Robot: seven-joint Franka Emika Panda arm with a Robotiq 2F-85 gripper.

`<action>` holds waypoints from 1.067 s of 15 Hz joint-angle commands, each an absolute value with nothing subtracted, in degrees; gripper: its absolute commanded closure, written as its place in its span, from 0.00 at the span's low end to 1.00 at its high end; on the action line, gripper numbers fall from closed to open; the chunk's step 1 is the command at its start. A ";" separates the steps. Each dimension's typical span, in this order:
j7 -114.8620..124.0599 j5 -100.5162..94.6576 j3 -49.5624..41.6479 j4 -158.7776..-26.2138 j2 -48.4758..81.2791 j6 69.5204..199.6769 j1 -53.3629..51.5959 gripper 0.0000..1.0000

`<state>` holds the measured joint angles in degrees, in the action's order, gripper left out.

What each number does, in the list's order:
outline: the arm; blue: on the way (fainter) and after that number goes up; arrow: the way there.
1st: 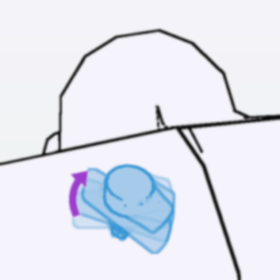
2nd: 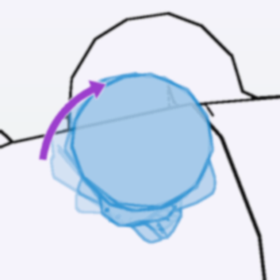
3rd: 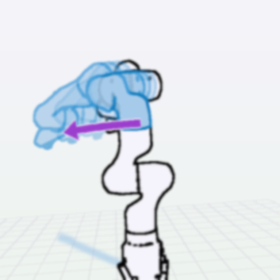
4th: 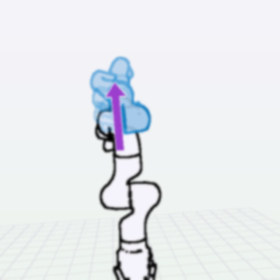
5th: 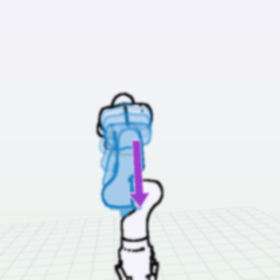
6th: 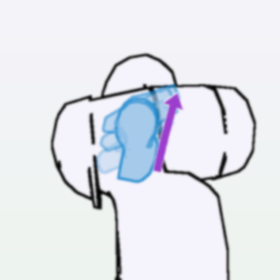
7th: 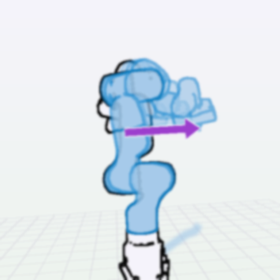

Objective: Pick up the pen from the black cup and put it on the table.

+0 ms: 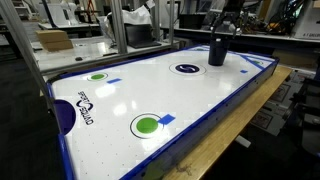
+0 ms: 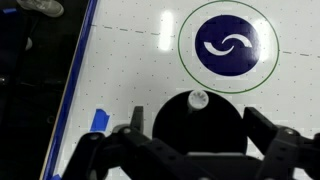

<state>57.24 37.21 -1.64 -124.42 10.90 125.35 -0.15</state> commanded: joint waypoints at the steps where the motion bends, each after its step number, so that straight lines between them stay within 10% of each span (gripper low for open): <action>1: 57.79 38.37 -1.48 -122.43 12.42 124.96 0.06 0.00; 4: 57.87 38.45 -1.53 -121.60 13.11 124.80 0.13 0.00; 8: 57.83 38.72 -1.57 -121.30 13.27 124.75 0.23 0.42; 16: 57.76 39.23 -1.87 -121.60 13.18 125.03 0.45 0.39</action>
